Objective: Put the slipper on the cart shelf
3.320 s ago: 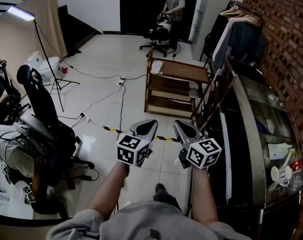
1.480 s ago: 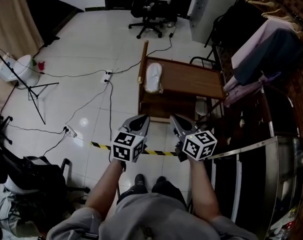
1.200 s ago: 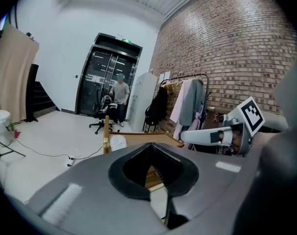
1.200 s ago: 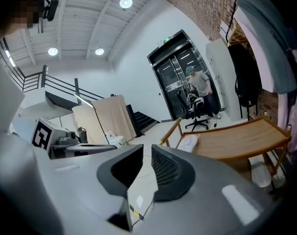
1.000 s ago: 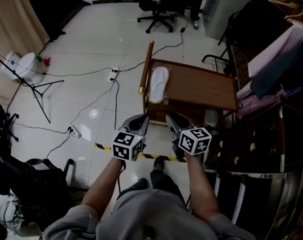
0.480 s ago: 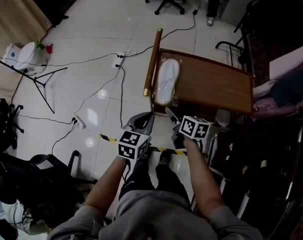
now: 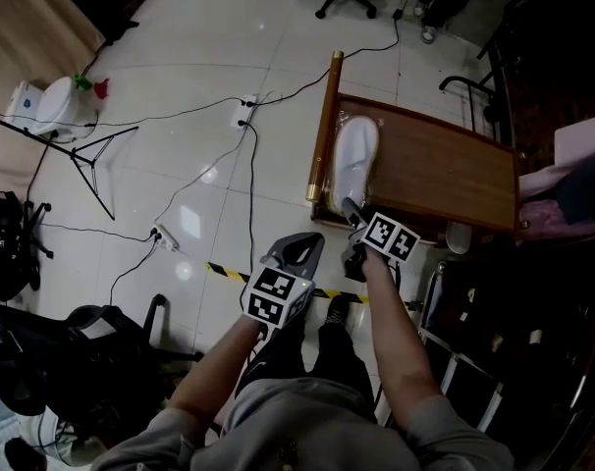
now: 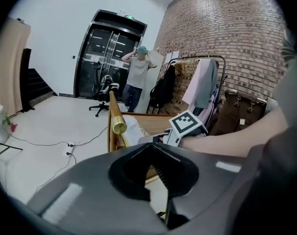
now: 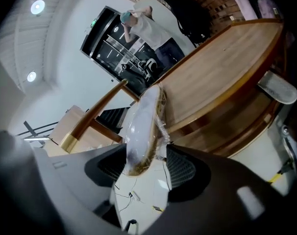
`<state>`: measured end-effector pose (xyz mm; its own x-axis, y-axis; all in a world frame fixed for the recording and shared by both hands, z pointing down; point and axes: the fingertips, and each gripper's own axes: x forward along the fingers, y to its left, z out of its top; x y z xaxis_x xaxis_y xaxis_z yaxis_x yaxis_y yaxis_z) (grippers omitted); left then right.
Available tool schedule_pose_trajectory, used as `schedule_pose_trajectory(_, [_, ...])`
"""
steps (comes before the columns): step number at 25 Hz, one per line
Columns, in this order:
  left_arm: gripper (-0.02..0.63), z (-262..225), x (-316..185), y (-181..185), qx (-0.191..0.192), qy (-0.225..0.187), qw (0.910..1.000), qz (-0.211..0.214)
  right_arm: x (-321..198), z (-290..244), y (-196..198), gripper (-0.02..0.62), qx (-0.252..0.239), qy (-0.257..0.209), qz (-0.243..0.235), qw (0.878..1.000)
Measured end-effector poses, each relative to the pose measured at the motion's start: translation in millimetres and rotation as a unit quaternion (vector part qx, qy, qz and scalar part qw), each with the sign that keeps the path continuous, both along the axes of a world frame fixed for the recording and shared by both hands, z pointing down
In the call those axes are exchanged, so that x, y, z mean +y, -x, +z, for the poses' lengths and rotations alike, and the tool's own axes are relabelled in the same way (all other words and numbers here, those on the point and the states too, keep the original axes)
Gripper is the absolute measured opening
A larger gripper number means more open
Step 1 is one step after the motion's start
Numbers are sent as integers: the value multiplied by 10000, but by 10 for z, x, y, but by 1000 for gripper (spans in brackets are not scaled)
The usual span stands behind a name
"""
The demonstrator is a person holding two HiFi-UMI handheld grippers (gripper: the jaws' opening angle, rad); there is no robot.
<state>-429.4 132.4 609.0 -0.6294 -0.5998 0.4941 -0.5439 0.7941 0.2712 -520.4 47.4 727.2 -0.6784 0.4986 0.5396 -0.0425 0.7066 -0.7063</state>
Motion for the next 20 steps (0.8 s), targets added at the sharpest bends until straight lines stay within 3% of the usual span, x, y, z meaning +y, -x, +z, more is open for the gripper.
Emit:
schedule_pose_trajectory(4, [8,16,63,-20,36,13,10000,68,40,-64,29,130,-100,219,-21,9997])
schedule_pose_trajectory(8, [7,-3,64,-24,36,-1,9998,192,-74,-309,-34,67,-388,200,48,9990])
schedule_pose_trajectory(14, [7,-263,-157,11,-213,-157,9972,705,-453,-736,-309,60,-743,5,274,9969])
schedule_pose_trajectory(20, [8,-543,-607,-44,-485,-418,9871,1466,-891,-1244,-805,60,-1159,-212,779,9900])
